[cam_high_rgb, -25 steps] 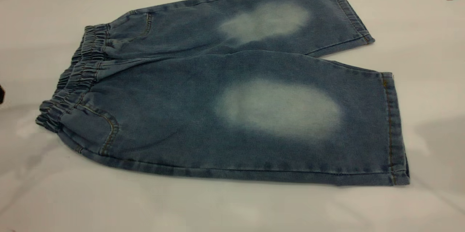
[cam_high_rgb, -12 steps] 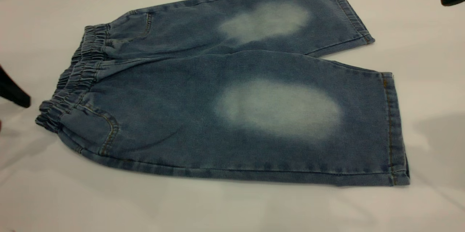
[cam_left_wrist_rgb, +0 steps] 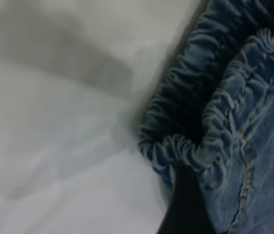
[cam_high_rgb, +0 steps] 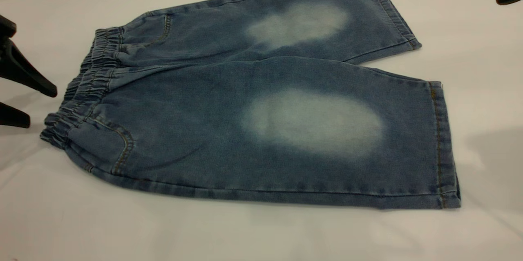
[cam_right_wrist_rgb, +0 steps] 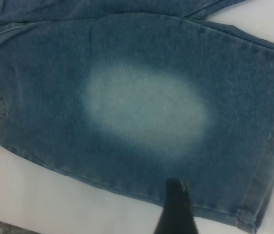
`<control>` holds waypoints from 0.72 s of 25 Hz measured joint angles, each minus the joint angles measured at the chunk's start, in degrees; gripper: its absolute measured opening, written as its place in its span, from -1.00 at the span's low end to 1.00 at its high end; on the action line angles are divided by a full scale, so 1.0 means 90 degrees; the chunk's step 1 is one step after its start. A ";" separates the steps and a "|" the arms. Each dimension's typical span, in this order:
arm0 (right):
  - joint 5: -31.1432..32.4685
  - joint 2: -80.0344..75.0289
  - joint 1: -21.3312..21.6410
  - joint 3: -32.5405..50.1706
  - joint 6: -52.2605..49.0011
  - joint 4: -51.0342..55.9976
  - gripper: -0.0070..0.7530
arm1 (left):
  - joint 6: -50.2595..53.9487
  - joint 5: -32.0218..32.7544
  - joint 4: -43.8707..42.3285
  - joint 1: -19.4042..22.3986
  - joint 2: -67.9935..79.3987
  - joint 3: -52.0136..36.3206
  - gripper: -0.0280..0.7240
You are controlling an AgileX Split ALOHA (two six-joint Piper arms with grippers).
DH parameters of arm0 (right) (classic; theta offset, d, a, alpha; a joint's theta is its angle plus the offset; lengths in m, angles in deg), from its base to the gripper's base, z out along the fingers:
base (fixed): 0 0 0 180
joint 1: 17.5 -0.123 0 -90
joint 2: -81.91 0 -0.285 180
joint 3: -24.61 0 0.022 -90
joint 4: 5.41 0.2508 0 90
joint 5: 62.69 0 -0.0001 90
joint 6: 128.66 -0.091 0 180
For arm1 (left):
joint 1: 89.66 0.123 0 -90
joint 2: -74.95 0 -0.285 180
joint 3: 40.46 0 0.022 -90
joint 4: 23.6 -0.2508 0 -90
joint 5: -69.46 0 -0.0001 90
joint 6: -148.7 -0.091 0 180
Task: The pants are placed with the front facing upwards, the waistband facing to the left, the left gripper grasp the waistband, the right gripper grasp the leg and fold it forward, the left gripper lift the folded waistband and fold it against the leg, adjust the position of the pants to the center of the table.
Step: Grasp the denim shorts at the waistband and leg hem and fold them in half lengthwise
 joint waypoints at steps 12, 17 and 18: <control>-0.0041 0.0000 0.0000 0.0000 0.0000 0.0000 0.23 | 0.0385 -0.0147 -0.0742 -0.0006 0.0470 0.0090 0.32; -0.0041 0.0000 0.0000 0.0000 -0.0006 0.0003 0.23 | 0.0223 -0.0258 -0.0517 -0.0006 0.0652 0.0090 0.32; -0.0041 0.0000 0.0000 0.0000 -0.0006 0.0003 0.23 | 0.0194 -0.0258 -0.0464 -0.0006 0.0687 0.0090 0.32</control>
